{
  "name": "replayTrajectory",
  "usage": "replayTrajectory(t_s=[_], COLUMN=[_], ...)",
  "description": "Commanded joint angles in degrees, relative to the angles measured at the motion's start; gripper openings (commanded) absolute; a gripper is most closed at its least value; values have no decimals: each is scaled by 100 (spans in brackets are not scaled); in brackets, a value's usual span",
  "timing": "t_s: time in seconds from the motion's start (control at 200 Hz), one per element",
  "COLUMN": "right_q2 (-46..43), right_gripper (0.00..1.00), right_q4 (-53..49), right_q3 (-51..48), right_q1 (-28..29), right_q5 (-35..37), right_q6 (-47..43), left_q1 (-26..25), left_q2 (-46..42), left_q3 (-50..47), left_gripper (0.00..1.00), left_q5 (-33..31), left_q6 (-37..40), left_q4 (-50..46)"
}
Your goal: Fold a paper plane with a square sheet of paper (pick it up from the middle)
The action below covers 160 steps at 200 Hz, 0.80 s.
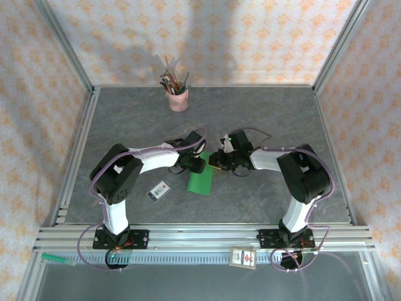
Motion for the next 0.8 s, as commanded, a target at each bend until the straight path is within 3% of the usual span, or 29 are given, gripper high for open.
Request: replayTrajectory(t_s=[0.0, 0.29, 0.796], right_q2=[-189, 77, 560], right_gripper=[25, 24, 22], right_q4=[267, 613, 106], right_q3=[-133, -209, -225], right_q1=[49, 139, 131], right_q5=[-187, -340, 397], right_q6=[225, 445, 255], left_q1=[151, 151, 150], left_q2=[512, 521, 450], left_q3=[-330, -321, -329], left_gripper=[48, 48, 48], left_q5=[-780, -779, -798], left_q6=[30, 31, 39], left_q4=[-319, -313, -306])
